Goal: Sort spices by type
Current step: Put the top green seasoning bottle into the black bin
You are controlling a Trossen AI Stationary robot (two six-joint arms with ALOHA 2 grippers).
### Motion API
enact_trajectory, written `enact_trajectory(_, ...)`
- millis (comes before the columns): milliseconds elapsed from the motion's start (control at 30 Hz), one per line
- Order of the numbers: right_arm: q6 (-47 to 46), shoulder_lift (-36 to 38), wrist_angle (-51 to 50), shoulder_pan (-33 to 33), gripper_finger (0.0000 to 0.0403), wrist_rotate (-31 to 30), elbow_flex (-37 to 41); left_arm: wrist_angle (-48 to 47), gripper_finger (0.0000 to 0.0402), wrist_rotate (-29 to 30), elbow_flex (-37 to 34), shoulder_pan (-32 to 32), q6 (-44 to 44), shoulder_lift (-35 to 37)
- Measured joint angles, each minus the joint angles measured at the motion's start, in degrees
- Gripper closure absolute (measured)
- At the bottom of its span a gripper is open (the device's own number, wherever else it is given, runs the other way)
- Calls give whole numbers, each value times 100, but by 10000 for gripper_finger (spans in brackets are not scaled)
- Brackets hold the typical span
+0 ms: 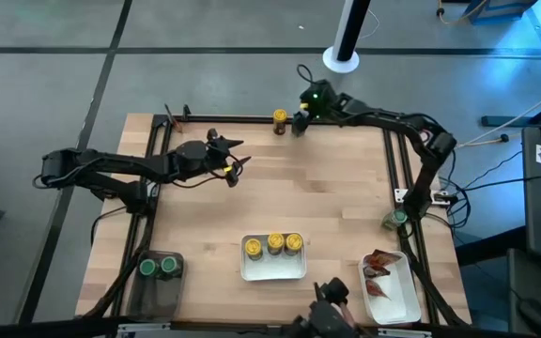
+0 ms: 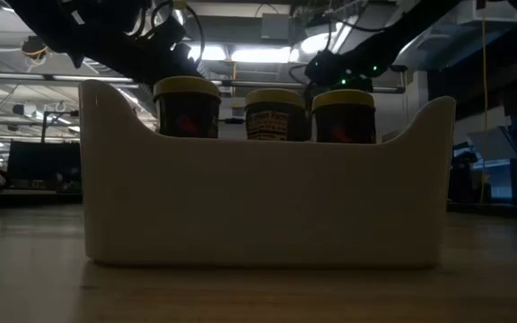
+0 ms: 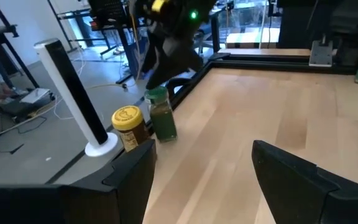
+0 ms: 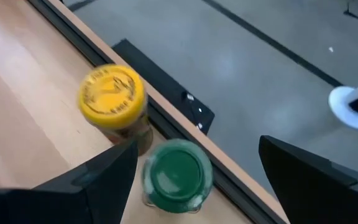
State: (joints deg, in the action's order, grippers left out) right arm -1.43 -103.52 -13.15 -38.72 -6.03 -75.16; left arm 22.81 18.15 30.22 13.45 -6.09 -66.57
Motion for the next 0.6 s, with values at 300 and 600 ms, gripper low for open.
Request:
enact_trajectory(300,-4,-357,13,7,70,-35,-2,8,150,0,0,0,3,0)
enact_trajectory(600,7,-514,12,4,79,62,-2,9,150,2,0,0,4,0)
